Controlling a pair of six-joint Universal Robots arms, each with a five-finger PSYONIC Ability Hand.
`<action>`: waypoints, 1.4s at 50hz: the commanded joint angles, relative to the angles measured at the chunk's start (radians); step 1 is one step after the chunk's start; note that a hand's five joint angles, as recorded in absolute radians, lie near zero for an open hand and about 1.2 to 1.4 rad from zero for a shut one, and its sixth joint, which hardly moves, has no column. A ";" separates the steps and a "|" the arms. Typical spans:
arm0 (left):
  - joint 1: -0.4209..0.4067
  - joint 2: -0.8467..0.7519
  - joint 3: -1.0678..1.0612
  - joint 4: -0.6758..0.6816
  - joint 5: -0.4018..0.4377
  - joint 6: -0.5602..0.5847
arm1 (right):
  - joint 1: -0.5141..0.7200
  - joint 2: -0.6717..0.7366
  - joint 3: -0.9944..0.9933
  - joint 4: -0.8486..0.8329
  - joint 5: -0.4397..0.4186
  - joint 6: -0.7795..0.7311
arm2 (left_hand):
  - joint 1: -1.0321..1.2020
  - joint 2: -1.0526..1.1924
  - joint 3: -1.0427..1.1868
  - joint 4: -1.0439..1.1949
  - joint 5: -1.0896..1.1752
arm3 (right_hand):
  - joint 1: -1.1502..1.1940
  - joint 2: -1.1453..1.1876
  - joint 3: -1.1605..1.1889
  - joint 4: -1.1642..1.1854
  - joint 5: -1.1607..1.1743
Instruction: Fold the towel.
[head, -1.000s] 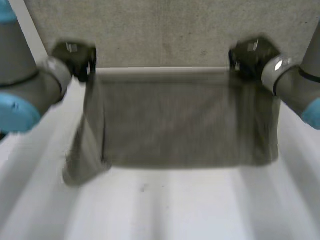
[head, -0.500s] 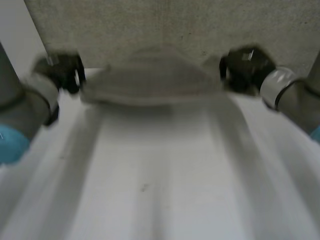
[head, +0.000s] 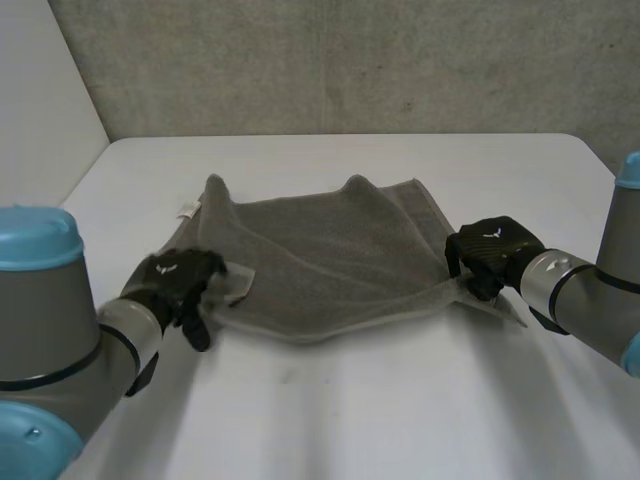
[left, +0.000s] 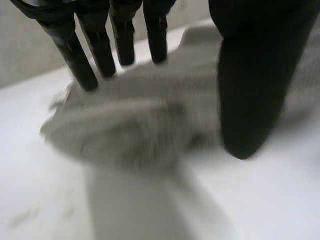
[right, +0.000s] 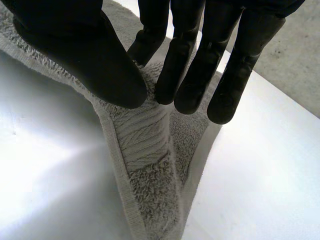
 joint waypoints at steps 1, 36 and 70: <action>0.003 0.004 0.085 0.038 0.144 0.034 | -0.008 0.012 0.056 -0.063 -0.007 -0.003 | -0.108 -0.116 -0.117 -0.114 -0.117 | 0.007 0.177 0.180 0.179 0.185; 0.098 -0.430 0.442 -0.081 0.518 0.836 | -0.012 0.032 0.080 -0.067 -0.001 -0.044 | 0.195 0.186 0.185 0.189 0.185 | 0.007 0.177 0.180 0.179 0.185; 0.169 -0.454 0.435 -0.139 0.506 0.931 | -0.014 0.052 0.077 -0.072 0.005 -0.066 | 0.430 0.421 0.420 0.424 0.420 | 0.007 0.177 0.180 0.179 0.185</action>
